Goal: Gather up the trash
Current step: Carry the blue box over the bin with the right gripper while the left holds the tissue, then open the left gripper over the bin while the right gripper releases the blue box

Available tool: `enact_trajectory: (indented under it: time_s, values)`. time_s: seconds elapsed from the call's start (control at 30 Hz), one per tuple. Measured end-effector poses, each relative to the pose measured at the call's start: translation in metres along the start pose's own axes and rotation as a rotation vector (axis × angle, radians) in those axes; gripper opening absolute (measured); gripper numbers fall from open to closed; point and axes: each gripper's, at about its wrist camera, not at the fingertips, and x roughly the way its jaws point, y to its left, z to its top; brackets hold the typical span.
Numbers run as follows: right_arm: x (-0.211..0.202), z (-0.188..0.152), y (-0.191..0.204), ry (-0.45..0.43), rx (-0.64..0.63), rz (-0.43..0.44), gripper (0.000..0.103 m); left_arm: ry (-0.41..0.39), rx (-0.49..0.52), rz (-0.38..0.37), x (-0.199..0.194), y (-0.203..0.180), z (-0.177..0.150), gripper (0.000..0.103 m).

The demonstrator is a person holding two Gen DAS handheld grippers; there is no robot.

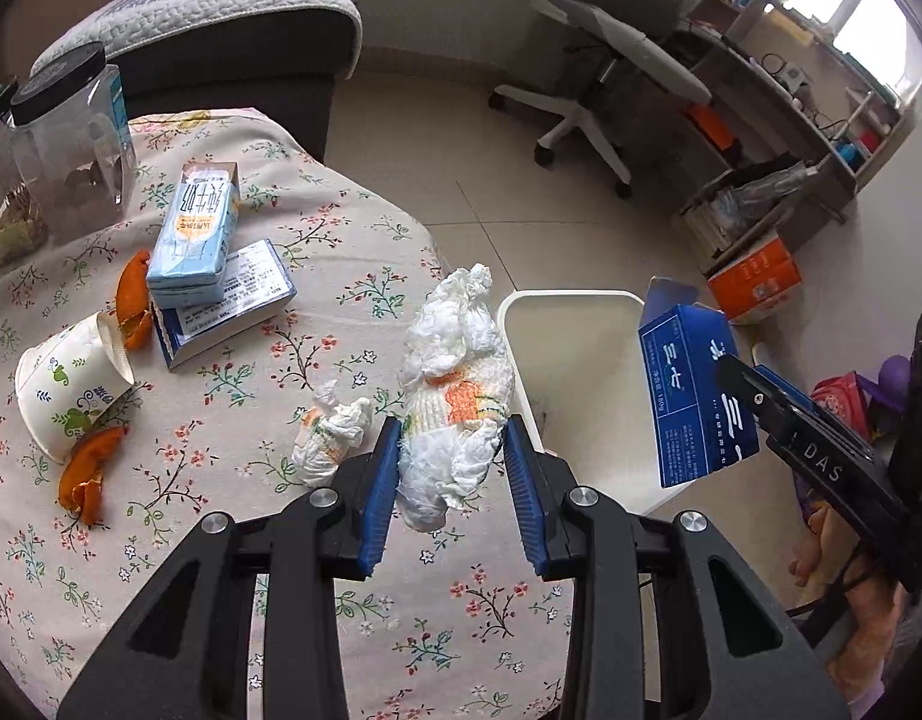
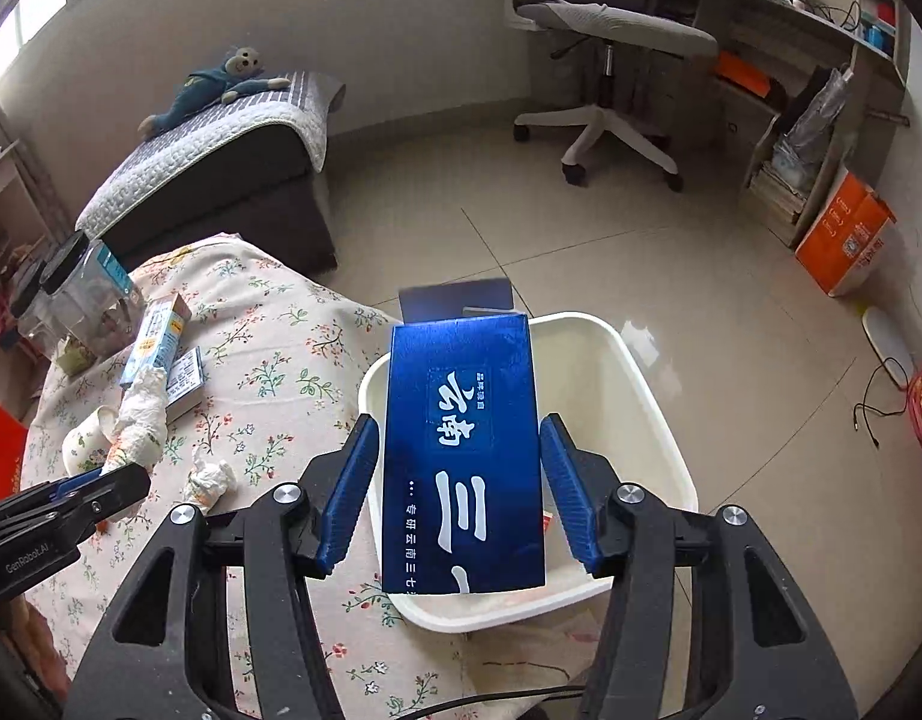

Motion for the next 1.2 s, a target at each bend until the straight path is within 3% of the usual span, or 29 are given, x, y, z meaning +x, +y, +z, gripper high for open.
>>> enact_trajectory:
  time_s: [0.1,0.17,0.4,0.47,0.53,0.6,0.9,1.2]
  values:
    - [-0.004,0.001,-0.026,-0.016,0.047,-0.019,0.060,0.004,0.038,-0.026,0.015,-0.026,0.003,0.035]
    - [-0.006,0.000,-0.043,-0.027,0.087,-0.036,0.071,0.004,0.066,-0.041,0.025,-0.046,0.002,0.035]
    - [-0.013,-0.005,-0.089,-0.071,0.186,-0.119,0.086,0.013,0.151,-0.081,0.060,-0.096,-0.004,0.036]
    - [-0.014,-0.007,-0.097,-0.080,0.192,-0.148,0.089,0.010,0.167,-0.092,0.067,-0.106,-0.006,0.041]
    - [-0.014,-0.009,-0.102,-0.084,0.191,-0.170,0.091,0.005,0.177,-0.095,0.071,-0.113,-0.008,0.052]
    - [-0.015,-0.012,-0.105,-0.089,0.184,-0.193,0.094,-0.003,0.182,-0.097,0.072,-0.118,-0.009,0.054]
    - [-0.019,-0.016,-0.093,-0.126,0.121,-0.295,0.096,-0.145,0.199,0.094,0.055,-0.129,-0.009,0.089]
    - [-0.022,-0.014,-0.049,-0.155,0.023,-0.307,0.096,-0.249,0.168,0.223,0.022,-0.104,-0.003,0.093]
